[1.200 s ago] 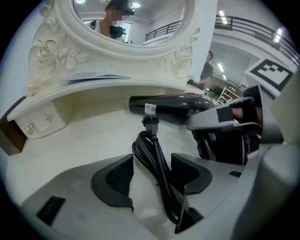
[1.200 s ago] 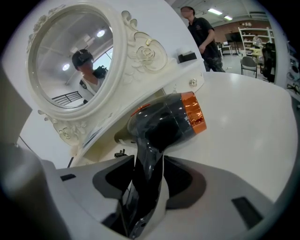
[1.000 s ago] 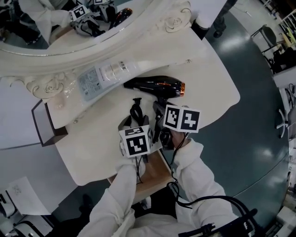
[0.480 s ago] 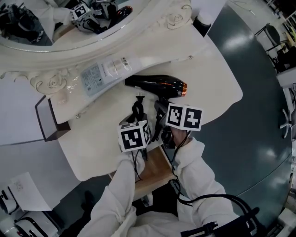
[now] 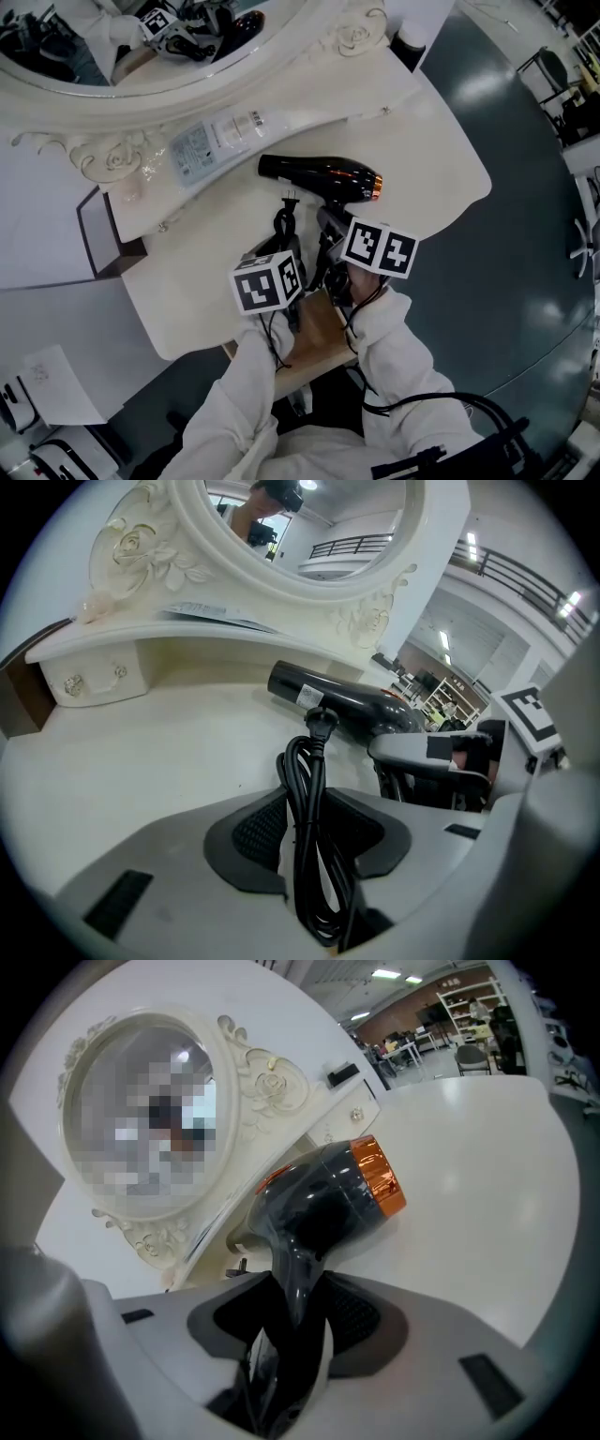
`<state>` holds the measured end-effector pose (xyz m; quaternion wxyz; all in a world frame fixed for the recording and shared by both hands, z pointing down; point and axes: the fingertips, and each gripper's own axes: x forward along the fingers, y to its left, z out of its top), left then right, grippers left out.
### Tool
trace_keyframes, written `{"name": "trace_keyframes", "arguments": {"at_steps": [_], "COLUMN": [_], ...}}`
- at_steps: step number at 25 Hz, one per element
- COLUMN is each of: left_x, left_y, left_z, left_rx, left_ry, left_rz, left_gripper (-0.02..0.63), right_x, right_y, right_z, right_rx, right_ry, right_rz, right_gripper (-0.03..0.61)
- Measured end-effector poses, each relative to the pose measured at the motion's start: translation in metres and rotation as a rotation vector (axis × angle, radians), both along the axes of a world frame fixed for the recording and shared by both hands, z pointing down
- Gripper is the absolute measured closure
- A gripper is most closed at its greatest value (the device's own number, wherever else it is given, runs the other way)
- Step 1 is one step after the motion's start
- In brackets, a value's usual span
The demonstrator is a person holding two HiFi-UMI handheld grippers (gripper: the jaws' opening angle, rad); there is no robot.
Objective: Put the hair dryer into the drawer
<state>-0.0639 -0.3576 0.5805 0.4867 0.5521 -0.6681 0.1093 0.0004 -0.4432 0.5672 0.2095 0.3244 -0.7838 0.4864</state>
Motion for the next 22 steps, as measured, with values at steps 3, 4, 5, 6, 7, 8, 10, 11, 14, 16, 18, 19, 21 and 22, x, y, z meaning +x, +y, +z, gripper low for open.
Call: {"name": "trace_keyframes", "arguments": {"at_steps": [3,4,5,6,7,8,10,11,14,16,18,19,21,22], "left_x": [0.004,0.006,0.009,0.011,0.014,0.016,0.021,0.024,0.03,0.034,0.037,0.038,0.04,0.04], "left_y": [0.005,0.007,0.009,0.012,0.015,0.018,0.024,0.028,0.047,0.062,0.078,0.087,0.106,0.115], "left_z": [-0.008,-0.011,-0.014,-0.016,-0.018,-0.021,-0.026,-0.028,-0.034,-0.039,-0.046,-0.05,-0.06,-0.065], "left_rx": [0.022,0.029,0.035,0.042,0.048,0.055,0.073,0.082,0.102,0.113,0.123,0.127,0.137,0.144], "left_ry": [0.005,0.005,0.007,0.009,0.01,0.01,0.004,0.001,-0.001,0.003,0.003,0.002,-0.003,-0.009], "left_rz": [0.011,0.016,0.024,0.031,0.039,0.046,0.062,0.073,0.118,0.146,0.173,0.186,0.208,0.219], "left_gripper": [0.485,0.485,0.485,0.485,0.485,0.485,0.485,0.485,0.485,0.485,0.486,0.486,0.487,0.488], "right_x": [0.009,0.012,0.015,0.018,0.021,0.024,0.031,0.035,0.045,0.051,0.056,0.058,0.06,0.061], "right_y": [0.004,0.006,0.009,0.012,0.016,0.02,0.028,0.032,0.053,0.07,0.089,0.1,0.12,0.13], "right_z": [-0.007,-0.01,-0.012,-0.015,-0.018,-0.021,-0.027,-0.029,-0.037,-0.042,-0.05,-0.054,-0.062,-0.066], "right_rx": [0.01,0.014,0.019,0.025,0.031,0.037,0.05,0.055,0.066,0.072,0.075,0.075,0.078,0.083], "right_ry": [-0.018,-0.021,-0.022,-0.024,-0.025,-0.028,-0.036,-0.039,-0.048,-0.051,-0.061,-0.07,-0.088,-0.095], "right_rz": [0.039,0.048,0.056,0.064,0.074,0.086,0.12,0.141,0.2,0.23,0.256,0.269,0.291,0.3], "right_gripper": [0.348,0.348,0.348,0.348,0.348,0.348,0.348,0.348,0.348,0.348,0.348,0.348,0.348,0.348]}}
